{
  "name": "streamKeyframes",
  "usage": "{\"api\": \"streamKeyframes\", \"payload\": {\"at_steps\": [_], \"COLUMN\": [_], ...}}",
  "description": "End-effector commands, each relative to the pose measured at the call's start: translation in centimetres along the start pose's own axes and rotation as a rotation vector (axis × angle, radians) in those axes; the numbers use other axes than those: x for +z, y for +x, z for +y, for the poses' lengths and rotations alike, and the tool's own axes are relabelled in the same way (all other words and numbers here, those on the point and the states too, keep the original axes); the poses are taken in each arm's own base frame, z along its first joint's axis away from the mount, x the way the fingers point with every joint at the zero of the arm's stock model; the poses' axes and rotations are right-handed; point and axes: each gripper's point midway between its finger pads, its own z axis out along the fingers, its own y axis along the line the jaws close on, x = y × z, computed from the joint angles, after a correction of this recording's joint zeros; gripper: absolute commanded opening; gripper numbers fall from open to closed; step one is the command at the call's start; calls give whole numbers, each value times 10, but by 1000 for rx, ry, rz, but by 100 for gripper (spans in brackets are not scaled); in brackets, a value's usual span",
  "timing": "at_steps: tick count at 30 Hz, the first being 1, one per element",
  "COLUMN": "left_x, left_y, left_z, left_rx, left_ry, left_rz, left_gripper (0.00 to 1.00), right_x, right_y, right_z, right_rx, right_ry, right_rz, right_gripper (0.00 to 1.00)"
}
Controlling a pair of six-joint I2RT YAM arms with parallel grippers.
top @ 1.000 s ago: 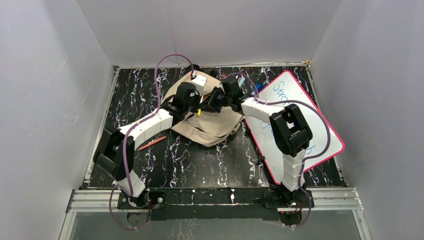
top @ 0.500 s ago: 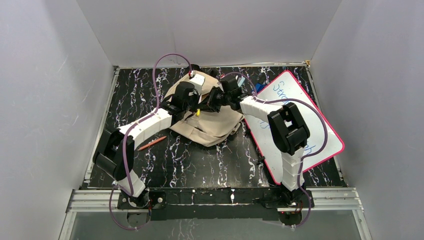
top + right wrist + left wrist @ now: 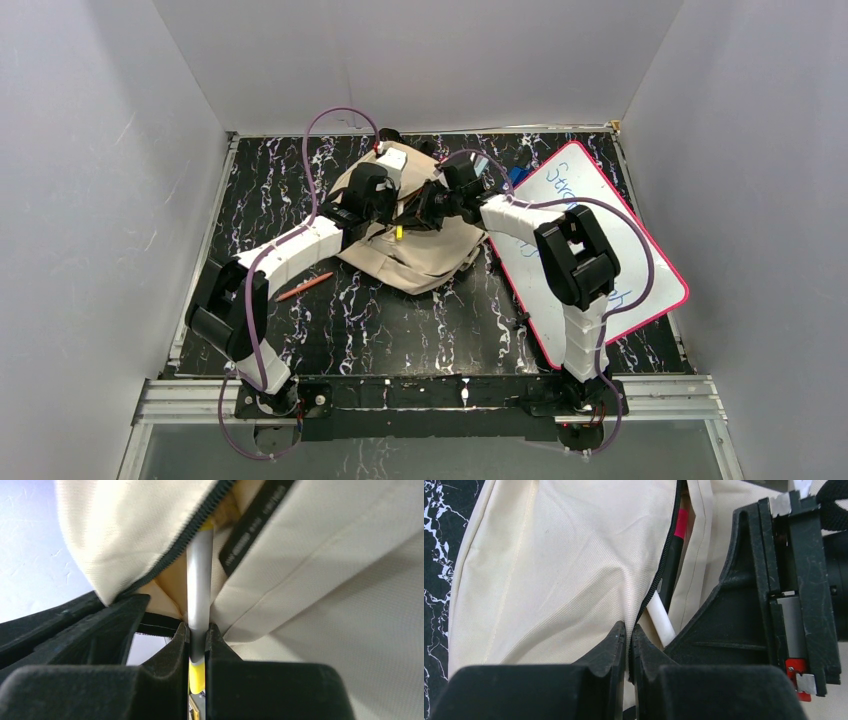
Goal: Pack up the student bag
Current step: Place the stationery in the student bag.
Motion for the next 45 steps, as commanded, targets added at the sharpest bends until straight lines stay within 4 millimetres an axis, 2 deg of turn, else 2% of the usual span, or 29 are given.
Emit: {"api": "streamKeyframes", "payload": {"at_steps": [1,7,13,21,23,27,35,40,45], "left_x": [-22,-24,-25,-25,-25,-24,-23,-23,-23], "left_y": [-53,-55,-56,-56,-56,-56,-56,-57,-57], "left_z": [2,2,3,3,4,6,7,12,16], "left_rx": [-38,-40,-39,-40,-41,-45,-52,-63,-75], "left_ry": [19,18,17,22,21,23,22,22,22], "left_rz": [-158,-168,-171,-171,-171,-171,-167,-167,-166], "left_gripper": [0,0,0,0,0,0,0,0,0], "right_x": [-5,-10,-8,7,7,6,11,16,5], "right_y": [-2,-38,-70,-88,-93,-100,-105,-106,-104], "right_z": [46,57,49,39,37,41,50,54,48], "right_rx": [-106,-98,-95,-60,-55,-50,33,-41,-98], "right_ry": [-92,-98,-68,-50,-42,-46,-87,-52,3], "right_rz": [22,-79,-178,-227,-250,-284,-314,-289,-310], "right_gripper": [0,0,0,0,3,9,10,27,45]}}
